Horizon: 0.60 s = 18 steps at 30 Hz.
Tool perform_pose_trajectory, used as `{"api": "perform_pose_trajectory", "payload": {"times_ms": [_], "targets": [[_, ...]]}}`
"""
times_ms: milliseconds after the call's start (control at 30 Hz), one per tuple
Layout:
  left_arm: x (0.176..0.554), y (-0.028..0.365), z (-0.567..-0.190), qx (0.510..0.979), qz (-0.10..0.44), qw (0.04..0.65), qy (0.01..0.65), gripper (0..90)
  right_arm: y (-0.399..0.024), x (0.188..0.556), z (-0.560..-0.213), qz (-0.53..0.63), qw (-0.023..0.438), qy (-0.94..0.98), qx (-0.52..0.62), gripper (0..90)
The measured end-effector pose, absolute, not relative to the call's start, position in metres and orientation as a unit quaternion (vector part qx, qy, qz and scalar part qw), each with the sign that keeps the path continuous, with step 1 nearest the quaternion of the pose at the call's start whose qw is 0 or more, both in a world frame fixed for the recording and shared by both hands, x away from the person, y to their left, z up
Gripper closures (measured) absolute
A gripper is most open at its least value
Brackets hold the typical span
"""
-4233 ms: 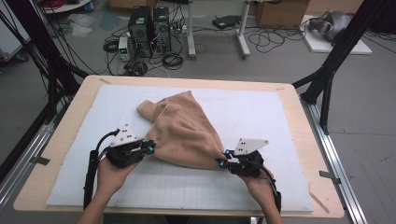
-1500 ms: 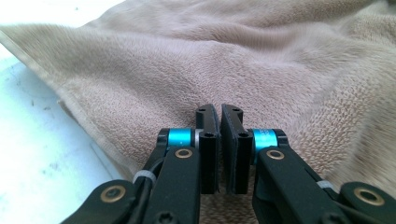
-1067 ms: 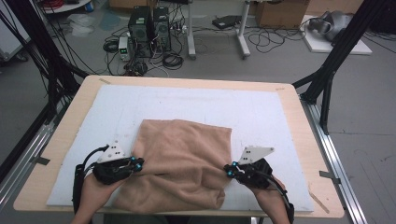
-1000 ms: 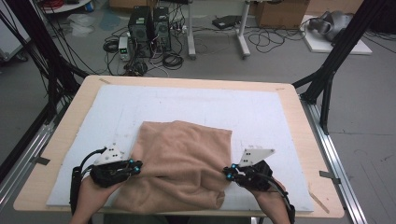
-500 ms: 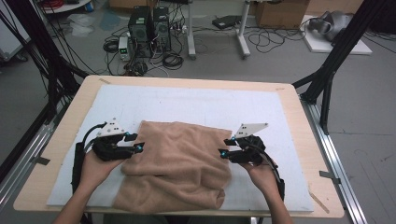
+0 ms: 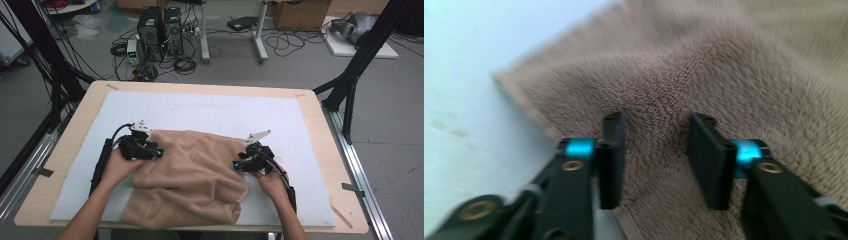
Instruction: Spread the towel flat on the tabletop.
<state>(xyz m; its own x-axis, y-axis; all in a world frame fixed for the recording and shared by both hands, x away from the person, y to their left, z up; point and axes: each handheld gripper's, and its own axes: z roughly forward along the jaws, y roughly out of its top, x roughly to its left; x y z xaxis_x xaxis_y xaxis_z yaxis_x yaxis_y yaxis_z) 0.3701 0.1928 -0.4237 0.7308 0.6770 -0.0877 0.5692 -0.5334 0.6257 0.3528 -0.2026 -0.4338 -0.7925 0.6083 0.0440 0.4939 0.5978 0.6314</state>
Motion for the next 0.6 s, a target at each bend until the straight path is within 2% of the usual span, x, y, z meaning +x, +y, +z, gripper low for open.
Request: {"api": "perform_pose_trajectory", "payload": {"times_ms": [200, 333, 600], "targets": [[0.367, 0.191, -0.424, 0.877, 0.091, 0.319, 0.349, 81.3, -0.203, 0.354, -0.434, 0.335, 0.07, 0.893, 0.294, 80.6], [0.365, 0.194, -0.421, 0.876, 0.091, 0.321, 0.349, 84.9, -0.204, 0.355, -0.433, 0.339, 0.062, 0.894, 0.287, 83.8], [0.354, 0.207, -0.394, 0.848, 0.12, 0.375, 0.355, 86.1, -0.205, 0.354, -0.408, 0.351, 0.066, 0.898, 0.256, 83.9]]}}
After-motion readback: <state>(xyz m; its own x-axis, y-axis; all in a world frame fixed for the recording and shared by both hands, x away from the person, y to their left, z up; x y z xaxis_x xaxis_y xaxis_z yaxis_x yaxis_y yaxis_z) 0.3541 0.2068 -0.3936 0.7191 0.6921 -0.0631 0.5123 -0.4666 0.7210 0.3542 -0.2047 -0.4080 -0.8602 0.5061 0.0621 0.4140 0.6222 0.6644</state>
